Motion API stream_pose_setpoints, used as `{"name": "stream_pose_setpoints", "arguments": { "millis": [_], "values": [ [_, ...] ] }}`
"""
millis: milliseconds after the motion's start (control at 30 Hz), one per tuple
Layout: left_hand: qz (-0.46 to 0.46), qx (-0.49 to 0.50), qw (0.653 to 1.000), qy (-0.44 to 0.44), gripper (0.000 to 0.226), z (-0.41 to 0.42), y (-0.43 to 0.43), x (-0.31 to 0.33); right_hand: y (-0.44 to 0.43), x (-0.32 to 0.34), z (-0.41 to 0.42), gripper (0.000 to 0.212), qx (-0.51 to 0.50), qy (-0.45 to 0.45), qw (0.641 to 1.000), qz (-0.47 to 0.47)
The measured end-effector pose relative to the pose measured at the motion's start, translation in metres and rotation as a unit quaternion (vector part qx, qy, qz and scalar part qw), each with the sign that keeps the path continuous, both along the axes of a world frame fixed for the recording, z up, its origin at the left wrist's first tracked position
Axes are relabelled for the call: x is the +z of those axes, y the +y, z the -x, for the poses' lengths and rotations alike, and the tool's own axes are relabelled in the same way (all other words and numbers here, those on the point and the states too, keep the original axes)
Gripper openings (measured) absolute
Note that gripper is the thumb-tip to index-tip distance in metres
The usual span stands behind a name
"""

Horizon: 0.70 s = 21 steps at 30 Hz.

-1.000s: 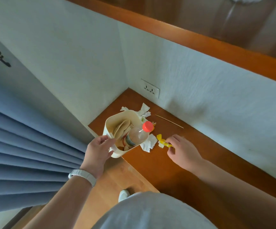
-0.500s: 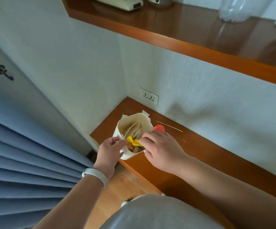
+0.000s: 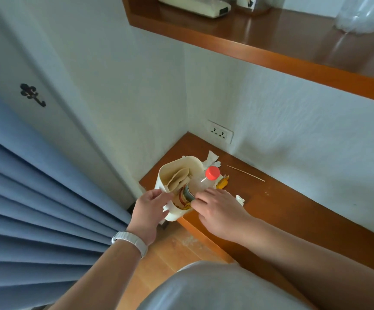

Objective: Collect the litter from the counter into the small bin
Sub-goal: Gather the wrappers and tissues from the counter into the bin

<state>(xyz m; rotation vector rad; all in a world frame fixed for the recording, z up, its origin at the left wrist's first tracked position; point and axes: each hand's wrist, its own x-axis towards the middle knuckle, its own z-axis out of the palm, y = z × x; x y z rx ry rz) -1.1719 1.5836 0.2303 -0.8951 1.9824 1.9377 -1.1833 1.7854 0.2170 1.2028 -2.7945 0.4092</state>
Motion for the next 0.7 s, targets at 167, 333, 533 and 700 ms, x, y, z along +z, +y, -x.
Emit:
{"name": "stream_pose_setpoints", "arguments": {
  "millis": [167, 333, 533, 700],
  "values": [
    [0.008, -0.015, 1.000, -0.004, 0.035, 0.005, -0.016, -0.003, 0.011, -0.003, -0.005, 0.017, -0.066, -0.021, 0.998, 0.008],
    [0.026, -0.047, 0.998, -0.015, 0.033, 0.013, -0.029, -0.010, 0.046, -0.029, -0.008, 0.033, -0.197, -0.076, 0.975, -0.070],
    [0.043, -0.067, 0.996, -0.032, 0.032, 0.020, -0.028, -0.016, 0.083, -0.081, -0.001, 0.054, -0.293, -0.170, 0.922, -0.186],
    [0.029, -0.052, 0.997, -0.055, 0.023, 0.024, -0.016, -0.014, 0.096, -0.111, 0.016, 0.057, -0.291, -0.186, 0.919, -0.191]
  ]
}}
